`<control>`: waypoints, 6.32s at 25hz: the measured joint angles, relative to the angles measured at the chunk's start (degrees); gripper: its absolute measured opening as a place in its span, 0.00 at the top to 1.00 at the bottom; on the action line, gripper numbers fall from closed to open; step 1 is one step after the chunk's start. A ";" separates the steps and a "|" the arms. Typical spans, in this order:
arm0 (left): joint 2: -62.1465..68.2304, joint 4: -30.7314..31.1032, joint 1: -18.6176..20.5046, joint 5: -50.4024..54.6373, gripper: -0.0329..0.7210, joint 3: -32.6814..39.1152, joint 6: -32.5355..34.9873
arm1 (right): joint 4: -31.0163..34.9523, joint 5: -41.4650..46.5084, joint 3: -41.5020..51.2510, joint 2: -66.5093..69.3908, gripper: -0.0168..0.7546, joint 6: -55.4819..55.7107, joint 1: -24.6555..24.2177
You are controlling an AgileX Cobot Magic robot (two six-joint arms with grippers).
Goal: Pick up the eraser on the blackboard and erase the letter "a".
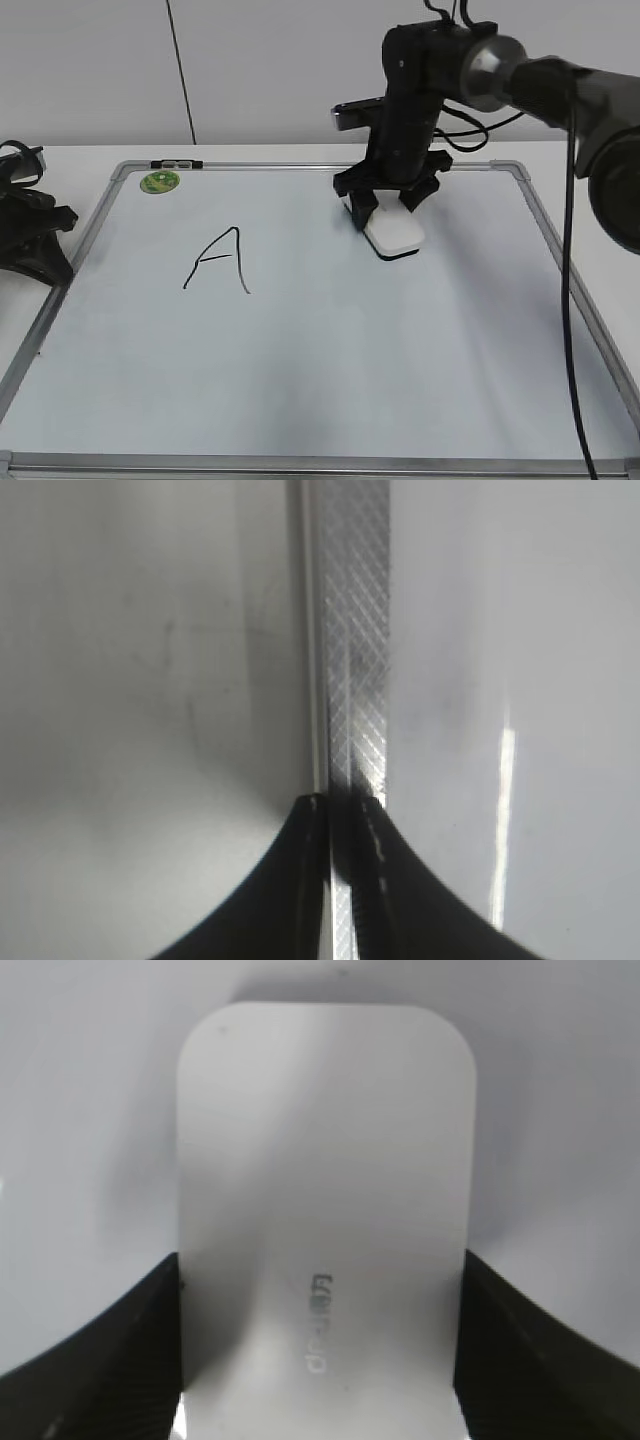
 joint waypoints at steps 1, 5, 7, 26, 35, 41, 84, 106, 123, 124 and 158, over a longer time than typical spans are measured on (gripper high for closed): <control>0.00 0.00 0.00 0.00 0.92 0.00 0.00 | -0.56 0.00 0.00 0.00 0.29 0.16 -0.87; 0.00 -0.02 0.00 0.00 0.92 0.00 0.00 | -1.38 0.00 0.00 -0.35 0.29 0.43 -4.04; 0.00 -0.02 0.00 0.00 0.92 0.00 0.00 | -1.48 0.00 0.10 -0.73 0.29 0.43 -5.27; 0.09 -0.12 0.00 -0.16 0.92 0.00 0.00 | -0.56 0.71 18.65 -21.09 0.29 -0.89 -8.65; 0.09 -0.25 0.00 -0.16 0.92 0.00 0.00 | -0.56 -2.34 36.72 -30.46 0.29 0.75 -13.49; 0.09 -0.25 0.00 -0.16 0.92 0.00 0.00 | 0.24 -8.59 43.79 -31.08 0.29 2.05 -15.35; 0.09 -0.38 0.00 -0.16 0.90 0.00 0.00 | 0.66 -4.32 32.88 -22.99 0.18 3.31 -17.19; -5.94 3.93 -0.33 18.40 0.37 -16.31 -3.67 | 2.85 -0.10 30.91 -31.70 0.21 -0.47 -17.19; -33.45 10.48 -4.82 20.57 0.37 -16.10 -11.03 | 6.08 1.24 32.22 -51.22 0.21 -1.08 -17.19; -35.20 10.72 -5.58 20.71 0.37 -15.48 -11.18 | 6.21 1.24 33.04 -52.66 0.21 -1.08 -17.19; -96.70 10.39 -7.75 21.32 0.37 42.65 -12.41 | 8.05 2.08 82.86 -111.86 0.21 -0.75 -17.19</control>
